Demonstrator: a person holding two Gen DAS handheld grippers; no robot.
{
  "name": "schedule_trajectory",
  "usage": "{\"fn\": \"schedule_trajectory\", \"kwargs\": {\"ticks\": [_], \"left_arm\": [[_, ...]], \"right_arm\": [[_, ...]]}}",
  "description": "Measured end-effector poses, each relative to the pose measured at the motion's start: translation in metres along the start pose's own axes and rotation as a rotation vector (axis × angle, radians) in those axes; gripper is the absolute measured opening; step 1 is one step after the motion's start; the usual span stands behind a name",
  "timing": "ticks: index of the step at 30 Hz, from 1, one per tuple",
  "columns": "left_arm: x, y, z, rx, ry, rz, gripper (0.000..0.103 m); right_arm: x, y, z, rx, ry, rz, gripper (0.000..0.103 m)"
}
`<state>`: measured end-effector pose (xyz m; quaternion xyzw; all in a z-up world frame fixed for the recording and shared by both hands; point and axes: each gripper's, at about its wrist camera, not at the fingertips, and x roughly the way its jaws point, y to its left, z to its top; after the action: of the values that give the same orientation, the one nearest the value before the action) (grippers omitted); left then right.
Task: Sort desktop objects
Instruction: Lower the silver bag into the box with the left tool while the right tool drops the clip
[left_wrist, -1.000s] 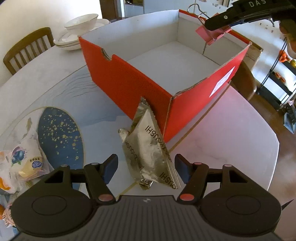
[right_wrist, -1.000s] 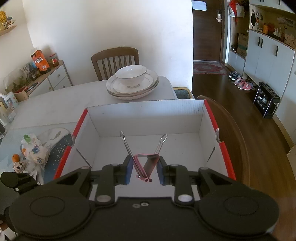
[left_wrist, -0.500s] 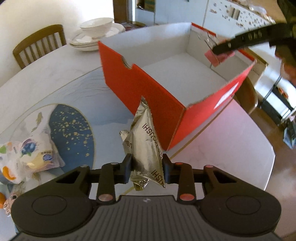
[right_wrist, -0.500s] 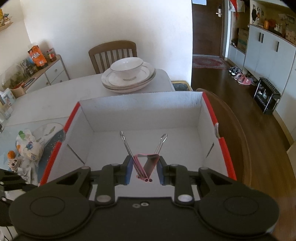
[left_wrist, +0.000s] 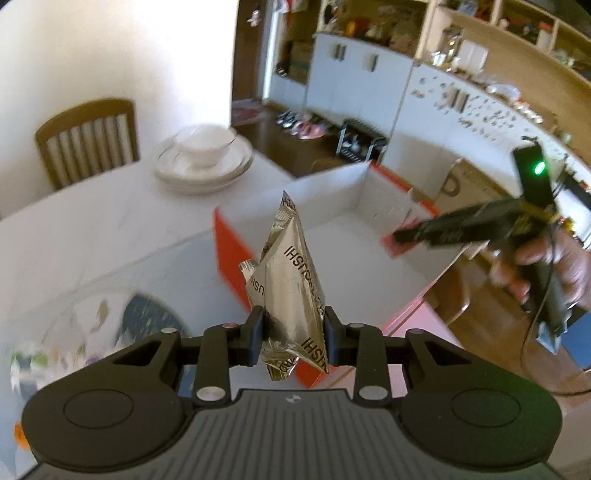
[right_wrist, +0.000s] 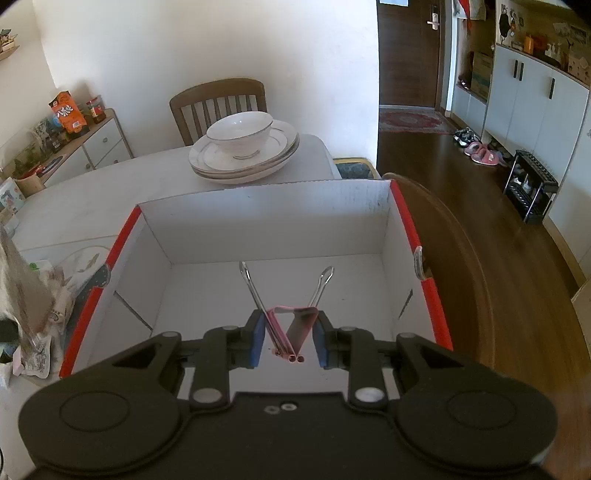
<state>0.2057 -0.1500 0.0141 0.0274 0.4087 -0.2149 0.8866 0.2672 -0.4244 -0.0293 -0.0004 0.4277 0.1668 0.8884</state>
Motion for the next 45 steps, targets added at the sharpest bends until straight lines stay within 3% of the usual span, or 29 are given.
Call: {"fn": "schedule_trajectory", "kwargs": {"ticks": [6,14,23,29,41,44,45], "left_arm": [[0.035,-0.020,0.030,0.059,0.013,-0.058,0.031],[0.119,-0.034,0.040,0.096,0.150,-0.087,0.031],[0.179,-0.036,0.043,0.144,0.316,-0.074,0.031],[0.194,-0.038,0.043,0.165,0.365,-0.045,0.031],[0.206,-0.039,0.043,0.180,0.407,-0.039,0.033],[0.203,-0.039,0.043,0.183,0.395,-0.037,0.041],[0.201,-0.040,0.043,0.187,0.384,-0.029,0.049]], "right_arm": [[0.002,-0.004,-0.001,0.001,0.005,-0.001,0.026],[0.015,-0.011,-0.001,-0.010,0.043,-0.005,0.026],[0.039,-0.012,-0.006,-0.043,0.118,-0.031,0.026],[0.055,-0.015,-0.008,-0.039,0.198,-0.038,0.026],[0.064,-0.010,-0.009,-0.061,0.242,-0.046,0.030],[0.061,-0.010,-0.010,-0.060,0.235,-0.047,0.033],[0.059,-0.009,-0.010,-0.064,0.228,-0.047,0.036]]}}
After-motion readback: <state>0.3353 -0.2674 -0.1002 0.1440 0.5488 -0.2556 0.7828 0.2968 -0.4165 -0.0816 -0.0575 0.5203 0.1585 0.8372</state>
